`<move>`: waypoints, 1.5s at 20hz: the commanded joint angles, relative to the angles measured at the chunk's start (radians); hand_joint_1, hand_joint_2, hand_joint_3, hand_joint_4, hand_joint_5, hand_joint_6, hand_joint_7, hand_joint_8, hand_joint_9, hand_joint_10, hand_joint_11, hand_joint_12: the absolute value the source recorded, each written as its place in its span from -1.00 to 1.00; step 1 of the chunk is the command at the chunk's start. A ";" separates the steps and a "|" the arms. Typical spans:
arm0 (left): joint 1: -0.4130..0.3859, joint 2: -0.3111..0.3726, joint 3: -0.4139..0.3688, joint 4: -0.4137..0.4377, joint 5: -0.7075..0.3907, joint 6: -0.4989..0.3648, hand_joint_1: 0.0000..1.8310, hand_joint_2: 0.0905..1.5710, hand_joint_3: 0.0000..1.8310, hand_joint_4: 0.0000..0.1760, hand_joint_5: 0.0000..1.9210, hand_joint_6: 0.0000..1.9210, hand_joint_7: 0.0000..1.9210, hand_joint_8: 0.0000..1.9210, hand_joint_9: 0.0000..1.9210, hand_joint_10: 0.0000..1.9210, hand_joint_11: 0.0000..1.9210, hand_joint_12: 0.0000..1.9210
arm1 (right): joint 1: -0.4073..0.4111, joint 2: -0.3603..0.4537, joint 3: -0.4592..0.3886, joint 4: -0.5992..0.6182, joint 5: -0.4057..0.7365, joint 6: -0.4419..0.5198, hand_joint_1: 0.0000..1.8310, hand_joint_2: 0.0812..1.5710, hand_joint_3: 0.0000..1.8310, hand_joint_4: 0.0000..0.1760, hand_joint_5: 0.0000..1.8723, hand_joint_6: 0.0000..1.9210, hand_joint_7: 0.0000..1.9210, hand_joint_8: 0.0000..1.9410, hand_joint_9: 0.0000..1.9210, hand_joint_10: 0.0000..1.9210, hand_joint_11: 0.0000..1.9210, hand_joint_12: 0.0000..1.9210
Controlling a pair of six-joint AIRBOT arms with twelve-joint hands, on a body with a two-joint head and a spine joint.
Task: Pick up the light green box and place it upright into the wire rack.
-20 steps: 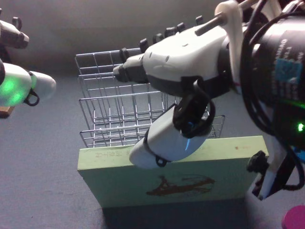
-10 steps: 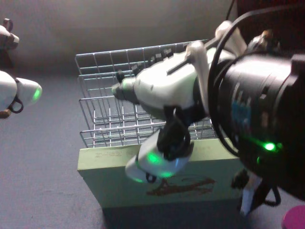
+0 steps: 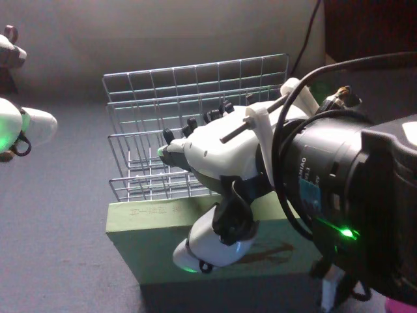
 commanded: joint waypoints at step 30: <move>-0.041 0.005 -0.002 0.046 0.017 0.069 -0.85 0.46 -1.00 -0.32 -0.61 -0.99 -0.72 -0.99 -0.74 -1.00 -1.00 -0.20 | 0.020 -0.005 0.043 -0.090 0.052 -0.033 0.45 0.45 -1.00 -1.00 -0.19 0.15 -0.03 0.13 -0.04 0.14 -0.20 0.39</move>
